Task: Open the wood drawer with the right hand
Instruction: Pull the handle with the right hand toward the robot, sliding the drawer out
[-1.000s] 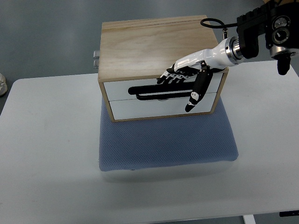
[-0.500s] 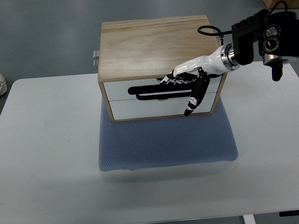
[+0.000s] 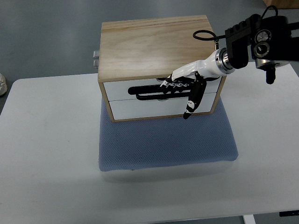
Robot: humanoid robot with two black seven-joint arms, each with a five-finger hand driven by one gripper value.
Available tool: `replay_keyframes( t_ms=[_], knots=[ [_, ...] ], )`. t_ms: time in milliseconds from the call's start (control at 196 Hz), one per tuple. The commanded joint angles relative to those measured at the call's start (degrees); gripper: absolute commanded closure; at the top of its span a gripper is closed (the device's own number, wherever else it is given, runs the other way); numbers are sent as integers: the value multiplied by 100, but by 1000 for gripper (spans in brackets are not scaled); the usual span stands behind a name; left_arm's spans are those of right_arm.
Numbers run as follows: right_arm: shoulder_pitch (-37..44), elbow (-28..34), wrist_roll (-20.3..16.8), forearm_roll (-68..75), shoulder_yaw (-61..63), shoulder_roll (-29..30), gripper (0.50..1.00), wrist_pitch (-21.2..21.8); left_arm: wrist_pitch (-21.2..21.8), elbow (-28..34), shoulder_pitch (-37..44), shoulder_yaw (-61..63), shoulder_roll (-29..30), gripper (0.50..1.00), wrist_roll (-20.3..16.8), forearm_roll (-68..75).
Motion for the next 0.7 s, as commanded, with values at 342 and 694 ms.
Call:
replay_keyframes(
  t_ms=[342,694],
  knots=[
    [140,16,0,135,-17,-3,558,607,-1,-2,0,0,0,500,1,0],
    [166,51,9,161,-17,-21,558,1160,-1,7,0,0,0,500,1,0]
  ],
)
